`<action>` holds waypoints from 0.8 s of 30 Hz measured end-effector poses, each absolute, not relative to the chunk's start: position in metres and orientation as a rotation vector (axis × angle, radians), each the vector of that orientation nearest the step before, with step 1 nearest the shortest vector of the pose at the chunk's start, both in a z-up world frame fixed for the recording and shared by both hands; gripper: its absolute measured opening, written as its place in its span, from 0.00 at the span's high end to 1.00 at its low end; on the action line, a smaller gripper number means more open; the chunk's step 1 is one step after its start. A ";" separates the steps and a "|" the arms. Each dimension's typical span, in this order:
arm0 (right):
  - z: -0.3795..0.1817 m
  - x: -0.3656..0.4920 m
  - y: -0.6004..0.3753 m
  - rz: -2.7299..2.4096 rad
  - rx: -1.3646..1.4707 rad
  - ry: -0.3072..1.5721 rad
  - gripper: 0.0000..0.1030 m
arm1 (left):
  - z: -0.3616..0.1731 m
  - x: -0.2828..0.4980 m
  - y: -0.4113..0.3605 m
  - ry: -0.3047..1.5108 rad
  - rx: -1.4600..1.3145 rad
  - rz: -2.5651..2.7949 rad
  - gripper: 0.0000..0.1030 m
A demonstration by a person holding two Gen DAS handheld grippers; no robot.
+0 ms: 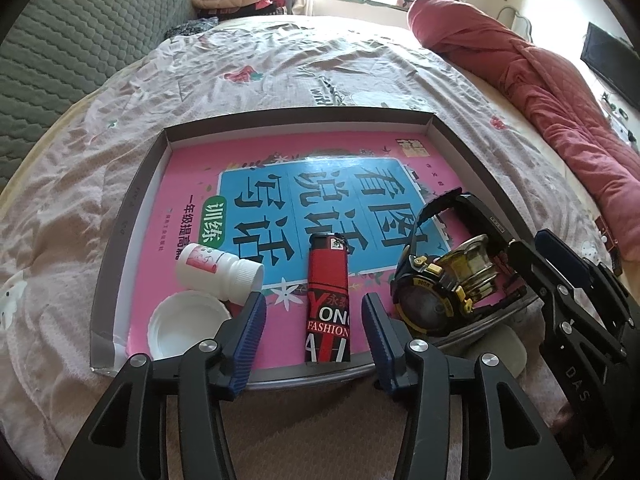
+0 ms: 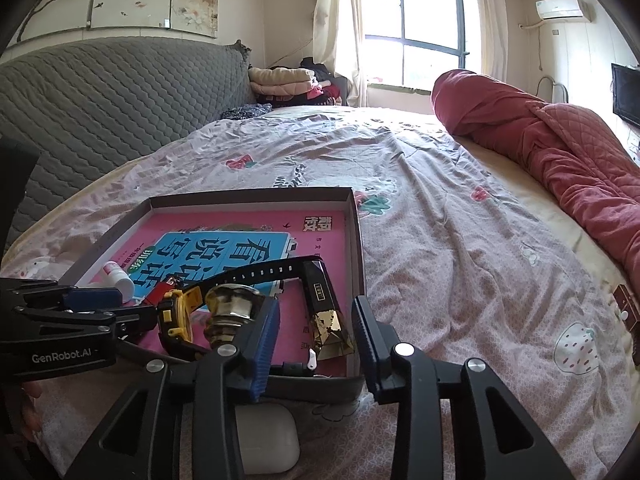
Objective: Organize rigid objects
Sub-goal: 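Open the left gripper off the lighter while the right gripper opens off the black case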
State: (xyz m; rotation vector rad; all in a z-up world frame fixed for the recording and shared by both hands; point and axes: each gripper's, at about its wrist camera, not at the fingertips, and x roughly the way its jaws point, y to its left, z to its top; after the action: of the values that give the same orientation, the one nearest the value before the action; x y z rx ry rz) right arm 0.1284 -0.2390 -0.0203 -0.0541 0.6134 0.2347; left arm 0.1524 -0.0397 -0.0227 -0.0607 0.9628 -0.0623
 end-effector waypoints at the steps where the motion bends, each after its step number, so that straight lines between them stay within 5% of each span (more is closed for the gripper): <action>1: -0.020 0.128 -0.239 0.235 -0.053 0.614 0.64 | -0.022 0.152 -0.040 0.961 -0.062 -0.062 0.50; 24: -0.001 0.107 -0.242 0.251 -0.055 0.514 0.48 | 0.005 0.130 -0.036 0.912 -0.052 -0.053 0.40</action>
State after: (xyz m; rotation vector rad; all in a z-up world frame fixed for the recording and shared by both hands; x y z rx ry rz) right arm 0.1066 -0.2424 -0.0012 -0.0549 0.5145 0.2507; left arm 0.1296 -0.0361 0.0053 -0.0521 0.9123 -0.0532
